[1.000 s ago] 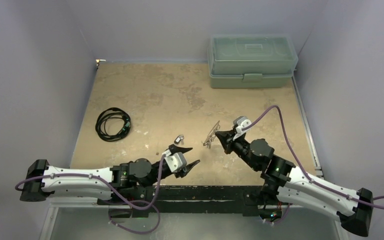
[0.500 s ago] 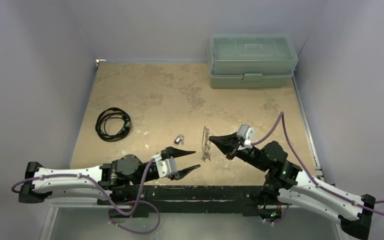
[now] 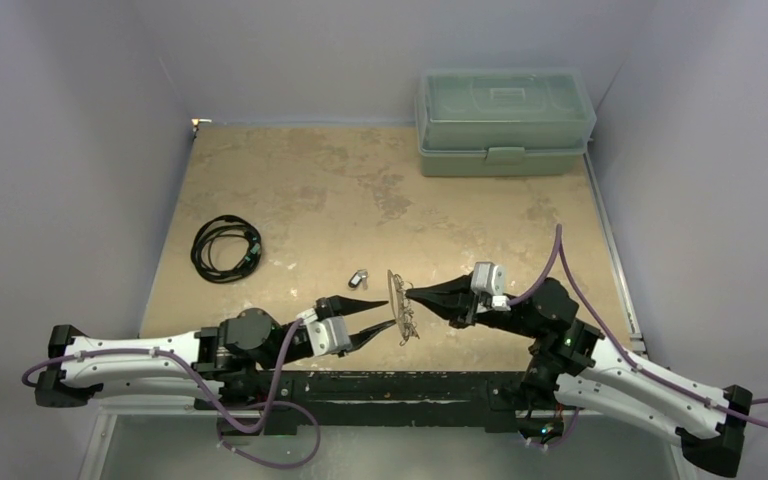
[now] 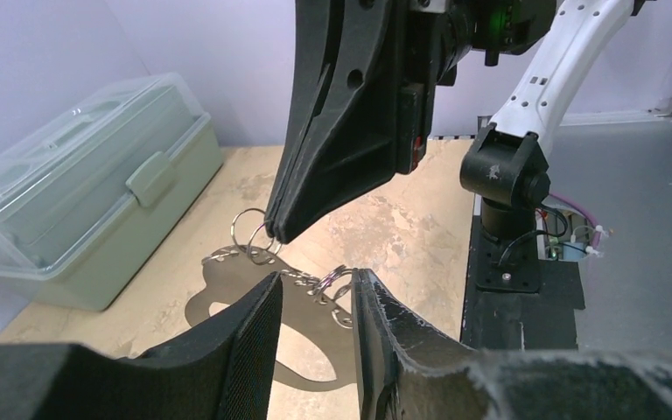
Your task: Put the keys on the keyring
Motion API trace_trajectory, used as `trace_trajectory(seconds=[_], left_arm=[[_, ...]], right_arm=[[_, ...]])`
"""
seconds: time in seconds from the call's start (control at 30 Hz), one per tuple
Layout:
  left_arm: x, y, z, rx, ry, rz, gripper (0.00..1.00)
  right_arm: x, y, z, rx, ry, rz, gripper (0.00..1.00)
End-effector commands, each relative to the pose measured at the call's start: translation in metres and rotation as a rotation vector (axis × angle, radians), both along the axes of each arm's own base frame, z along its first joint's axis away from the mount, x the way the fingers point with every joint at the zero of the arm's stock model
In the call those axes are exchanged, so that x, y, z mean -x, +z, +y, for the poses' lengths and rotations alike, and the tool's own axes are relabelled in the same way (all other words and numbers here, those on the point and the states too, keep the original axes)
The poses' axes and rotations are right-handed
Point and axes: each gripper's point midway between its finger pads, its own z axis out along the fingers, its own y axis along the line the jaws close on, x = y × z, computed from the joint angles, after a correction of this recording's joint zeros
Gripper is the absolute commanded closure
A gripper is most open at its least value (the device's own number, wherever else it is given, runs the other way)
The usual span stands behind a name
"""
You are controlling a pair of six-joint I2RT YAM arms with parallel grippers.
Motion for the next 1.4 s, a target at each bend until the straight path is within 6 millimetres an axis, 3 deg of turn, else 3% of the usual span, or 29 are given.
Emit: trace_trajectory(seconds=[0.0, 0.37, 0.83, 1.2, 1.37], left_arm=[[-0.005, 0.029, 0.003, 0.073, 0.029, -0.023, 0.66], [-0.002, 0.033, -0.007, 0.071, 0.004, -0.027, 0.66], [0.000, 0.032, -0.013, 0.055, -0.011, -0.025, 0.74], [0.000, 0.029, -0.017, 0.045, -0.013, -0.026, 0.82], [0.001, 0.026, -0.020, 0.037, -0.021, -0.024, 0.94]], right_arm=[[0.022, 0.051, -0.004, -0.111, 0.091, -0.110, 1.00], [0.036, 0.056, -0.004, -0.106, 0.164, -0.126, 1.00], [0.041, 0.049, 0.000, -0.081, 0.203, -0.121, 1.00], [0.041, 0.042, 0.004, -0.056, 0.217, -0.107, 1.00], [0.040, 0.039, 0.006, -0.044, 0.222, -0.102, 1.00]])
